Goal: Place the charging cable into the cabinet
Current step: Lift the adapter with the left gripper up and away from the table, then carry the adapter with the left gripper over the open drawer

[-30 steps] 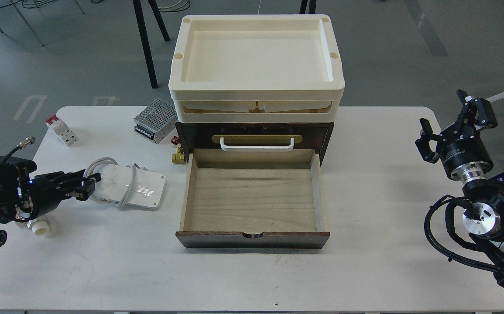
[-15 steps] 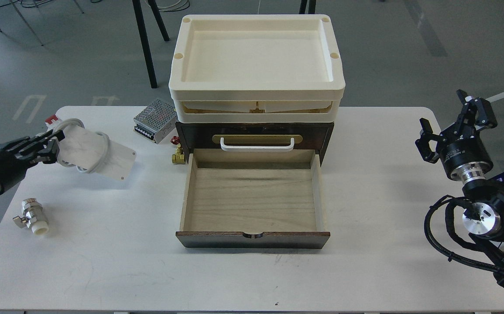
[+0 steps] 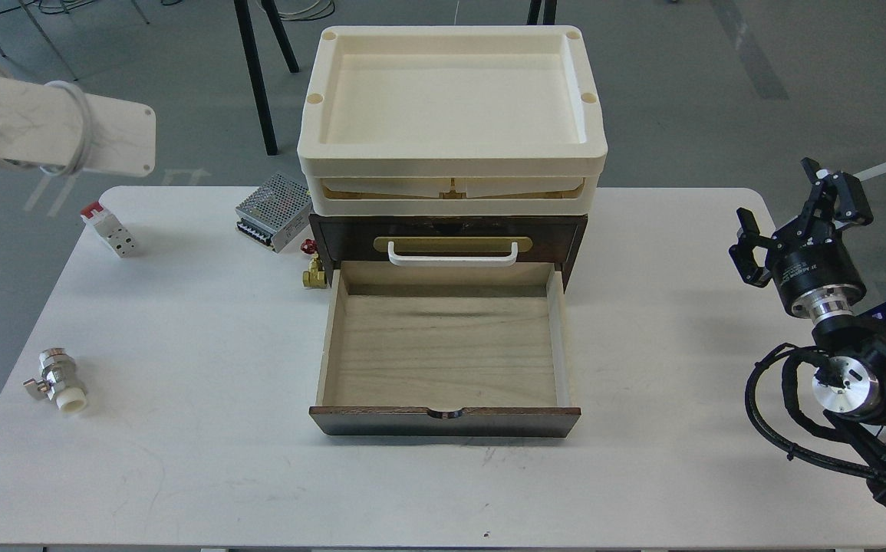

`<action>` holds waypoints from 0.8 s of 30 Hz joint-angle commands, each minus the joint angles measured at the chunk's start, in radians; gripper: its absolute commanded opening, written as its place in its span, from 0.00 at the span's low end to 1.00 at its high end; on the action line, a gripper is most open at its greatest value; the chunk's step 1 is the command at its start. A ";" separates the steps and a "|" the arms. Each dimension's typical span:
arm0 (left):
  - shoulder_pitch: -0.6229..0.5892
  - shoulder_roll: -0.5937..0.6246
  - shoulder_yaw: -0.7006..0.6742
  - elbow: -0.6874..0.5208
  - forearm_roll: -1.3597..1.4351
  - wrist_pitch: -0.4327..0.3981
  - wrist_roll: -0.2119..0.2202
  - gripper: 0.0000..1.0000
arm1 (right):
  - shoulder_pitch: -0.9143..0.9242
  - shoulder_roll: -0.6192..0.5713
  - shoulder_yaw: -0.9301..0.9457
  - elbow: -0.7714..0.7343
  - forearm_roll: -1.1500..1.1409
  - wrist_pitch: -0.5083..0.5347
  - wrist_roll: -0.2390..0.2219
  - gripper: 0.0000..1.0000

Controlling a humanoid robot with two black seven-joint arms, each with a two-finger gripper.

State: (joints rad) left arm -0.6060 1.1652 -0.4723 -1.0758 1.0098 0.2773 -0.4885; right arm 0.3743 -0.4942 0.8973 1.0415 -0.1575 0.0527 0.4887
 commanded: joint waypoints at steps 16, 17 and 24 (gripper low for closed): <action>-0.163 -0.208 -0.384 -0.441 0.013 -0.216 0.000 0.01 | 0.000 -0.001 0.000 0.000 0.000 -0.001 0.000 0.99; -0.161 -0.219 -0.381 -0.473 0.022 -0.230 0.000 0.01 | 0.000 -0.001 0.000 -0.001 0.000 -0.001 0.000 0.99; -0.160 -0.389 -0.217 -0.530 0.232 -0.263 0.000 0.02 | 0.000 -0.001 0.000 -0.003 0.000 -0.001 0.000 0.99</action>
State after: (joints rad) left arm -0.7661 0.8478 -0.7658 -1.5991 1.1566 0.0171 -0.4889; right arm 0.3743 -0.4951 0.8974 1.0400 -0.1576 0.0520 0.4887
